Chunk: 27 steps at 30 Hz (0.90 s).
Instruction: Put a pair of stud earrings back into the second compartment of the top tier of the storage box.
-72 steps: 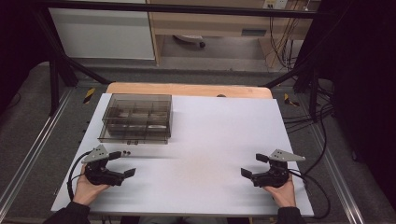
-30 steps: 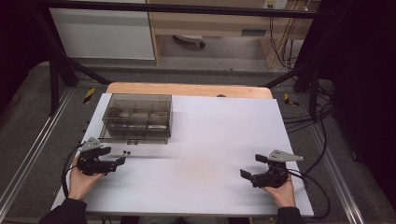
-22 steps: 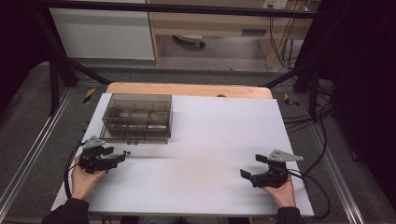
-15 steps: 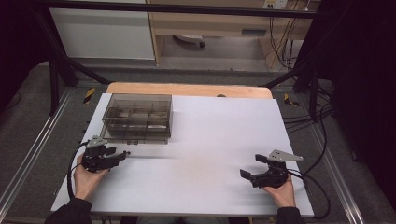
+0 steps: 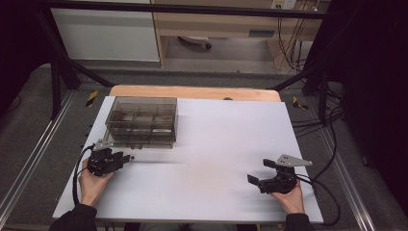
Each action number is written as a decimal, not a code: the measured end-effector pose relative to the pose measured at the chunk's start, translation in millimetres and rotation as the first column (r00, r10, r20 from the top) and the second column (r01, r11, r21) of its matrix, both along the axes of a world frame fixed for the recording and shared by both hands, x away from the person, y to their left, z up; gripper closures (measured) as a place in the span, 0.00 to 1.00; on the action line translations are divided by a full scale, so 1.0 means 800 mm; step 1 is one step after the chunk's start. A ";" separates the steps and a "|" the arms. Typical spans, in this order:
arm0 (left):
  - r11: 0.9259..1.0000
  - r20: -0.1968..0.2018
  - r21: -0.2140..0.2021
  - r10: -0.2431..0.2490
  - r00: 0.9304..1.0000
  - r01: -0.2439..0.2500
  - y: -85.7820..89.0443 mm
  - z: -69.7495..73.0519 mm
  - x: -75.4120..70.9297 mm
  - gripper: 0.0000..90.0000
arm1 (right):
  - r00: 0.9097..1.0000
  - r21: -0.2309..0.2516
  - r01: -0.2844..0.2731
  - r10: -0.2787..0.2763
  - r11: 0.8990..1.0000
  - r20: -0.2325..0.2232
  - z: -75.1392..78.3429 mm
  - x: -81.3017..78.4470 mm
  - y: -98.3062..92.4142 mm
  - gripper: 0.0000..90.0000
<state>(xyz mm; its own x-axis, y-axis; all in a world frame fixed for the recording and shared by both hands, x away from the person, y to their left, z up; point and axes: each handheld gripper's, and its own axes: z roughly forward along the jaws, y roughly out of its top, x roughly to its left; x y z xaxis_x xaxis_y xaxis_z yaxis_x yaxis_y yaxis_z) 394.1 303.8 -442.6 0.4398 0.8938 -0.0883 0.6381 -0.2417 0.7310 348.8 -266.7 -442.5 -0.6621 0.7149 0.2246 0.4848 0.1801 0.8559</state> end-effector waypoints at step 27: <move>0.999 -0.005 0.051 0.000 1.000 0.001 -0.011 -0.008 0.004 0.88 | 1.000 -0.001 -0.001 0.001 1.000 0.000 0.000 0.000 0.000 0.01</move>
<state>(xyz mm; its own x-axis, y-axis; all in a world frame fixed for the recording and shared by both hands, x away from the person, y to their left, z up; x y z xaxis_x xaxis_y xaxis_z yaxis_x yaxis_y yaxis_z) 397.3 294.8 -449.2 0.4398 0.8970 -0.0443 0.6413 -0.2791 0.7147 348.8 -267.0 -442.3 -0.6627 0.7145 0.2243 0.4850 0.1813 0.8555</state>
